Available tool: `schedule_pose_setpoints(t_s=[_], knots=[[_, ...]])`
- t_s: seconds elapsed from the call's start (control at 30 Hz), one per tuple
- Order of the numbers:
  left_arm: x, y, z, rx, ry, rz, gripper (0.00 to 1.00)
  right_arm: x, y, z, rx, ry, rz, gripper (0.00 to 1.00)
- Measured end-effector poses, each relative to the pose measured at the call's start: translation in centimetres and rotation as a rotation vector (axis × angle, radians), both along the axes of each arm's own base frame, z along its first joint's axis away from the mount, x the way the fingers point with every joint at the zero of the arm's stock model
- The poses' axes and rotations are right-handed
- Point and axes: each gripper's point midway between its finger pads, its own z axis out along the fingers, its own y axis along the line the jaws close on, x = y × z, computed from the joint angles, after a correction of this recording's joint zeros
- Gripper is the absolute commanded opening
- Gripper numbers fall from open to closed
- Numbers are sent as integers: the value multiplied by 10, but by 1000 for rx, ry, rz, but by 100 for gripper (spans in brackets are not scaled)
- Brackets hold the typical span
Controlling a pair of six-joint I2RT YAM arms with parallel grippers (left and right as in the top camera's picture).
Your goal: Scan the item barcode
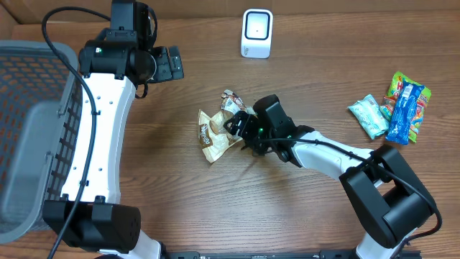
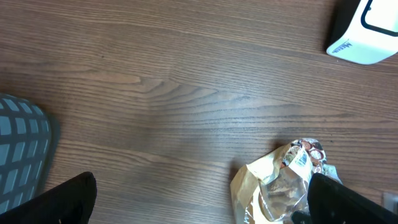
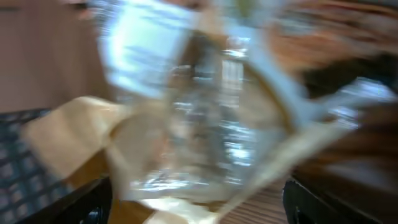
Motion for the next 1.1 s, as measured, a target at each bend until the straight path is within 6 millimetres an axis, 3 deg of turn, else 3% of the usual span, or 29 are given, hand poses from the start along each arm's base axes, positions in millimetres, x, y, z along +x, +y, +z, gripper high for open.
schedule_pose_setpoints(t_s=[0.2,0.43,0.8,0.9,0.97,1.1], knots=[[0,0,0,0,0,0,100,-2,6,5,29,-9,35,85],[0,0,0,0,0,0,100,0,-6,-11,-92,-8,-74,85],[0,0,0,0,0,0,100,-3,28,-15,-91,-91,-116,84],[0,0,0,0,0,0,100,-4,29,-15,-86,-84,-118,76],[0,0,0,0,0,0,100,-5,29,-17,-86,-78,-122,64],[0,0,0,0,0,0,100,-3,27,-24,-108,-82,-142,61]])
